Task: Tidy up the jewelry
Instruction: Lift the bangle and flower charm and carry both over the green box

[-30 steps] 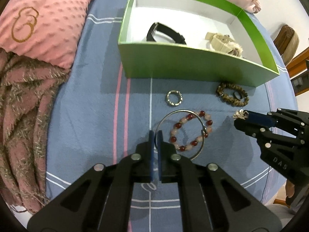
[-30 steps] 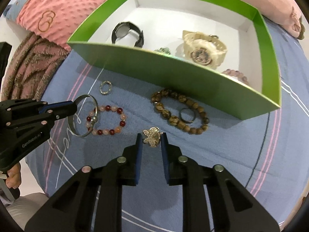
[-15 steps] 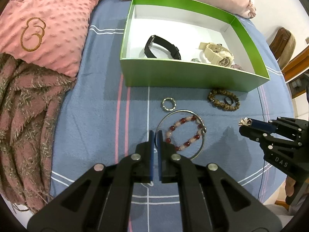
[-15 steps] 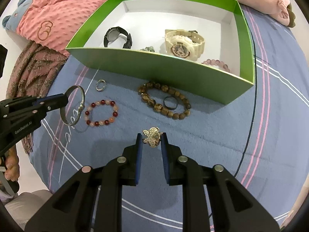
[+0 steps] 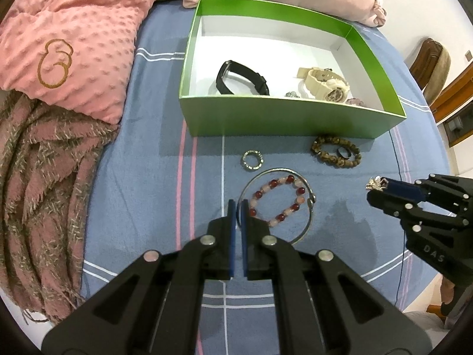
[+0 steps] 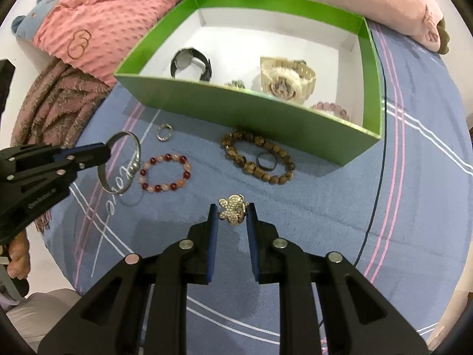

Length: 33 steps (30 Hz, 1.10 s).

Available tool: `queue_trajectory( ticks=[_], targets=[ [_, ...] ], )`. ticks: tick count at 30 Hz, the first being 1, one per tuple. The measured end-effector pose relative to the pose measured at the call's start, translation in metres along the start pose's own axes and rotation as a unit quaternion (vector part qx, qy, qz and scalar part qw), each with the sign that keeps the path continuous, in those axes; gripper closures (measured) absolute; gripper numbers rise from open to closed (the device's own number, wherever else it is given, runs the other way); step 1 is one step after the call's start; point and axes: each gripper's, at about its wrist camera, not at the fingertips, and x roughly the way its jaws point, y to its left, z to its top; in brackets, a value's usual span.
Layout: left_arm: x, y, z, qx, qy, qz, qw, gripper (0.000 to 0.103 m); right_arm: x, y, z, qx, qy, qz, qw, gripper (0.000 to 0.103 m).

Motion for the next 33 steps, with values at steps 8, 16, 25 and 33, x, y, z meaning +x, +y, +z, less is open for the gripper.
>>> queue_trajectory(
  ticks=[8, 16, 25, 33],
  targets=[
    [-0.003, -0.005, 0.002, 0.008, -0.006, 0.005, 0.9999, 0.1, 0.002, -0.001, -0.001, 0.005, 0.003, 0.003, 1.0, 0.084],
    [-0.004, -0.007, 0.003, 0.011, -0.006, 0.005, 0.9999, 0.1, 0.005, 0.0, -0.002, 0.003, 0.008, 0.008, 1.0, 0.084],
    [-0.001, -0.008, 0.004, 0.015, -0.002, 0.004, 0.9999, 0.1, 0.01, 0.0, -0.002, 0.002, 0.014, 0.013, 1.0, 0.084],
    [-0.005, -0.011, 0.006, 0.019, -0.008, 0.003, 0.9998, 0.1, 0.0, 0.0, 0.001, 0.005, 0.001, 0.019, 1.0, 0.084]
  ],
)
